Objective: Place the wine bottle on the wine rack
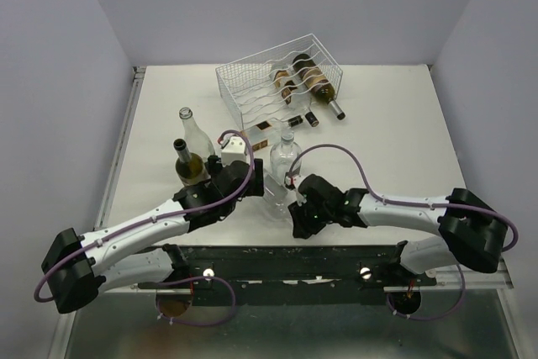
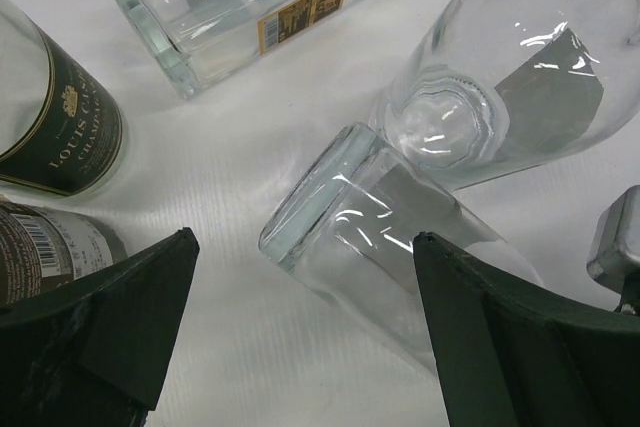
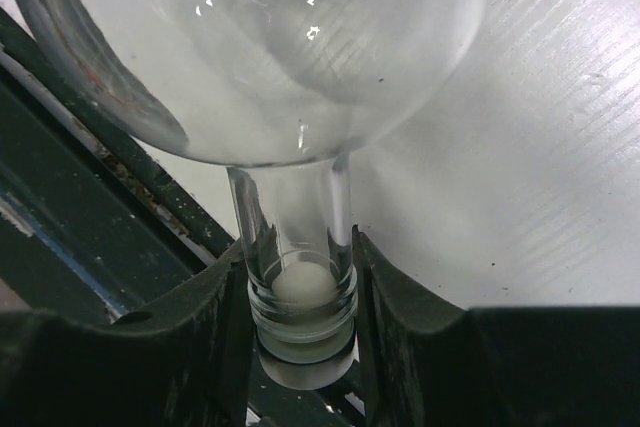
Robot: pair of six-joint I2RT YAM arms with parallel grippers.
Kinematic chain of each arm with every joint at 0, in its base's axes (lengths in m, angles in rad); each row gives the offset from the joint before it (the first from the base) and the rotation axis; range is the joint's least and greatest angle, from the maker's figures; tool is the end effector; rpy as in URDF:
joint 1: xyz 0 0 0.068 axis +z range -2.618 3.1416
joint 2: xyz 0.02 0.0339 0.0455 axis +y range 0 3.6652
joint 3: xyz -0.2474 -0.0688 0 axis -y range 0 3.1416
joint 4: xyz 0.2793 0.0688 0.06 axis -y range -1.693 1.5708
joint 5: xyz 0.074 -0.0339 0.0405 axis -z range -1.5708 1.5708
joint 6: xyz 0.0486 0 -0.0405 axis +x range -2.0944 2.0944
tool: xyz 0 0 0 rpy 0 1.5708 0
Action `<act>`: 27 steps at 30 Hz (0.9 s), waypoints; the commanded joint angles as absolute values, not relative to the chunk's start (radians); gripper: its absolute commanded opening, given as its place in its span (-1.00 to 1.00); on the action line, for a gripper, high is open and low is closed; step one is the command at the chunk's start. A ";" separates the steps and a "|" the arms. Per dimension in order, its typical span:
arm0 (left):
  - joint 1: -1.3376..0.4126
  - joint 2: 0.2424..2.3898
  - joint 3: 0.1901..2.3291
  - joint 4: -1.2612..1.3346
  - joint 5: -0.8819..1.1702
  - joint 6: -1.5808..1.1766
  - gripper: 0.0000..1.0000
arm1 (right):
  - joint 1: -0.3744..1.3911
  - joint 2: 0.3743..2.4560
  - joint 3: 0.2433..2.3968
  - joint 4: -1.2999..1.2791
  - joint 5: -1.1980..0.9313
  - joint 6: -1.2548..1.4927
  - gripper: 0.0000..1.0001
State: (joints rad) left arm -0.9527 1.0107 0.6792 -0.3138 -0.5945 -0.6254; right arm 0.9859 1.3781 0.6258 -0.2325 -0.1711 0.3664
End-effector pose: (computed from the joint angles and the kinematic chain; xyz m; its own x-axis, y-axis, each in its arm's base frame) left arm 0.1749 -0.1990 0.2202 -0.5260 -0.0971 -0.8449 0.1331 0.9718 -0.1946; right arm 0.1504 0.2422 0.1077 -0.7424 -0.4818 -0.4655 -0.6508 0.6835 0.3306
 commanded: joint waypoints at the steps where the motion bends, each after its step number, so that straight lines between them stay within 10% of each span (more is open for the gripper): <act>1: -0.917 1.023 0.677 -0.265 -0.528 -0.638 0.98 | 1.045 1.407 0.627 -0.284 -0.009 0.371 -0.99; 27: -0.801 1.302 0.672 -0.083 -0.367 -0.637 0.98 | 1.078 1.357 0.721 -0.448 0.006 0.394 -0.48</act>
